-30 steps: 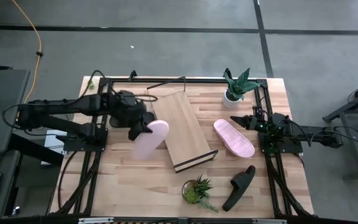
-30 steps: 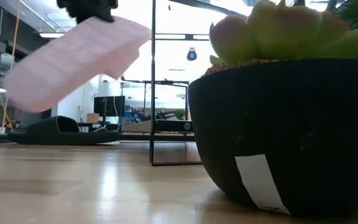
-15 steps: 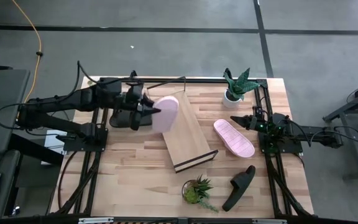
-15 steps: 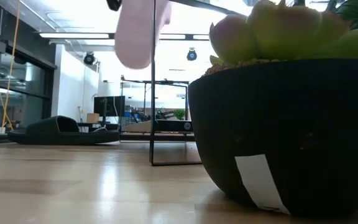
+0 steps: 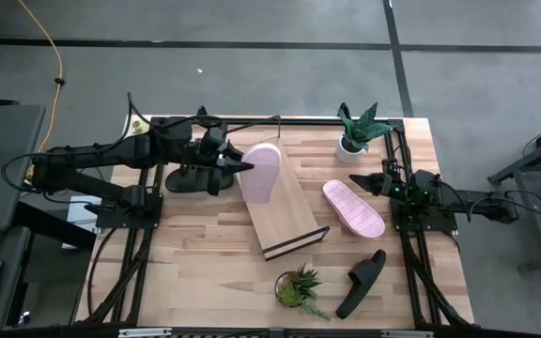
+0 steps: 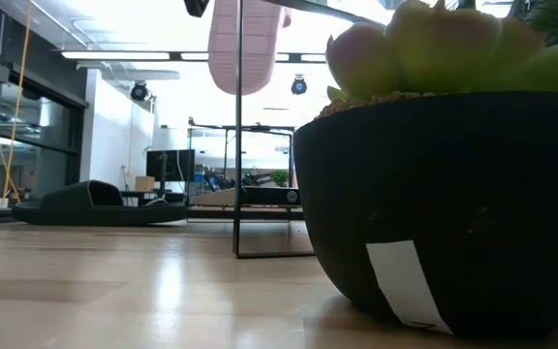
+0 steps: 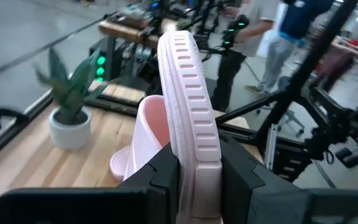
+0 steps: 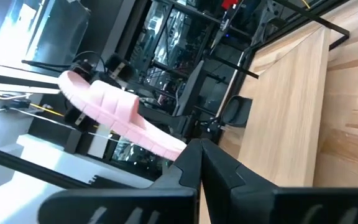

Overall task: Pick and place slides into the shelf
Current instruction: Put the left pink slides on the shelf

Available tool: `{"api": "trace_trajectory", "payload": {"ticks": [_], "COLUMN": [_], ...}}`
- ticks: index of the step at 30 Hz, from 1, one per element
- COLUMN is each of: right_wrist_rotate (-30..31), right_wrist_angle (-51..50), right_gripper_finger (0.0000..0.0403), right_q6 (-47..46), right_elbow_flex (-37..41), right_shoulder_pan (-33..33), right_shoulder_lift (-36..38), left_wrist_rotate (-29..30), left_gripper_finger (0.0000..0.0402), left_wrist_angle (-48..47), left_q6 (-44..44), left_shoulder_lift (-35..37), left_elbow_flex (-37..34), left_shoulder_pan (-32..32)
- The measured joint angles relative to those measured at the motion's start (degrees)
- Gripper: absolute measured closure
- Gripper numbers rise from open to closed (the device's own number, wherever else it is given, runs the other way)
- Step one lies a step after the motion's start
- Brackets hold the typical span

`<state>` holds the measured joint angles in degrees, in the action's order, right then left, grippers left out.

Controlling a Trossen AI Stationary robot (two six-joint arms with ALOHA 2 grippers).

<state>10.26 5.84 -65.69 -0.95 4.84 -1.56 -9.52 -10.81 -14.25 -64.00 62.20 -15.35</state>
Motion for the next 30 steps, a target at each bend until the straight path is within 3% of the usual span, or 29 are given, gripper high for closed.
{"api": "trace_trajectory", "payload": {"ticks": [8, 16, 30], "right_wrist_rotate": [-0.2, -0.2, 0.3], "right_wrist_angle": [-0.5, -1.3, -4.4], "right_gripper_finger": [0.0403, 0.0403, 0.0403], "right_q6": [0.1, 0.6, 0.2], "right_elbow_flex": [0.0, 0.0, -0.1], "right_shoulder_pan": [0.0, 0.0, 0.0], "right_shoulder_lift": [-0.3, -0.3, -1.3], "left_wrist_rotate": [8.2, 10.6, 19.0], "left_gripper_finger": [0.0333, 0.0333, 0.0333], "left_wrist_angle": [-5.1, -7.2, -27.4], "left_q6": [-5.7, -8.6, -8.8], "left_shoulder_lift": [-2.8, -2.8, -9.3], "left_elbow_flex": [0.0, 0.2, 12.5], "left_shoulder_pan": [0.0, 0.0, 0.1]}}
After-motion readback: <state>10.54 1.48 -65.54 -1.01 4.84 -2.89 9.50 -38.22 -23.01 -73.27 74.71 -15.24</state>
